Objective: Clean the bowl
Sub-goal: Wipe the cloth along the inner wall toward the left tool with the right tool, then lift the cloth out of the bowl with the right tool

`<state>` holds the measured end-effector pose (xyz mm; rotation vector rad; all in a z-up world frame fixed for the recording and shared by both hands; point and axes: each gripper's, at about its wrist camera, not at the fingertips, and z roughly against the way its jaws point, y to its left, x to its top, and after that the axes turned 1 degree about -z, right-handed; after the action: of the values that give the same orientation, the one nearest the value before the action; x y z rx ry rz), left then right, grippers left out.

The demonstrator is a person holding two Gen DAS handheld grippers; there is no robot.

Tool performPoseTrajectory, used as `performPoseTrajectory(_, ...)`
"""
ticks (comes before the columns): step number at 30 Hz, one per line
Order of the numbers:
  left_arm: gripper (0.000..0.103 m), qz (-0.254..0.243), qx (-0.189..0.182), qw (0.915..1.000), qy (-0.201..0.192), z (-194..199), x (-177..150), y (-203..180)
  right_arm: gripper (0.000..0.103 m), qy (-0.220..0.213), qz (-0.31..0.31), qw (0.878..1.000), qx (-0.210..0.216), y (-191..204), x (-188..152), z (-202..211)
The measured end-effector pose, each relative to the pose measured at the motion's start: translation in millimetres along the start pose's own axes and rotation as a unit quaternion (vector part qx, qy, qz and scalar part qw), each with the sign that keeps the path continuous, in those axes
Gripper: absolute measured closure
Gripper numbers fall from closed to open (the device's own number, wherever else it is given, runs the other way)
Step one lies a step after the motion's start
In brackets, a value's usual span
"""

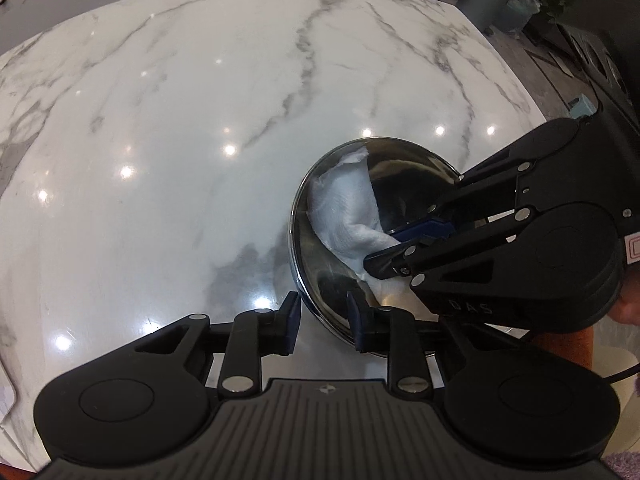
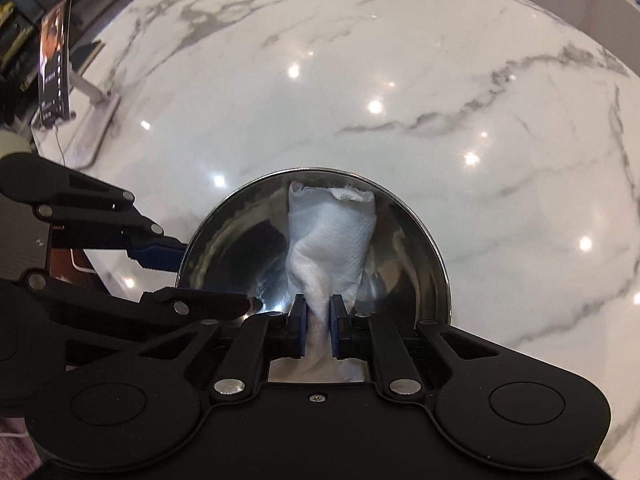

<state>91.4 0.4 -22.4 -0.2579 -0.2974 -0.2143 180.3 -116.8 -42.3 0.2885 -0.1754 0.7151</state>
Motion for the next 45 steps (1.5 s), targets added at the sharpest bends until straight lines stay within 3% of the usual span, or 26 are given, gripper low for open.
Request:
performPoseTrajectory(6,0.08,0.007,0.003,1.0,0.005,0,0,1,0.094,-0.005,0.066,0.995,-0.076,12,4,-7)
performPoseTrajectory(9,0.08,0.015,-0.001,0.9999,0.005,0,0,3,0.095,-0.012,0.112,0.985,-0.127,23,2,-9)
performPoseTrajectory(13,0.08,0.021,-0.001,0.9998,0.005,0,0,5,0.095,-0.031,0.181,0.963,-0.195,29,1,-24)
performPoseTrajectory(18,0.08,0.021,-0.002,0.9998,0.005,-1,0,4,0.095,-0.05,0.222,0.943,-0.241,24,-5,-29)
performPoseTrajectory(22,0.08,0.031,-0.003,0.9995,0.002,-1,1,6,0.095,-0.068,0.214,0.944,-0.241,29,-11,-2)
performPoseTrajectory(27,0.08,0.042,-0.012,0.9991,-0.002,0,3,7,0.095,-0.095,0.181,0.954,-0.221,26,-14,15)
performPoseTrajectory(34,0.08,0.049,-0.014,0.9987,-0.005,1,5,6,0.095,-0.132,0.133,0.955,-0.228,58,-63,86)
performPoseTrajectory(41,0.078,0.056,-0.014,0.9982,-0.016,3,5,6,0.094,-0.166,0.043,0.963,-0.208,26,-83,101)
performPoseTrajectory(45,0.075,0.071,-0.016,0.9972,-0.017,0,4,8,0.094,-0.2,-0.058,0.967,-0.144,-5,-105,101)
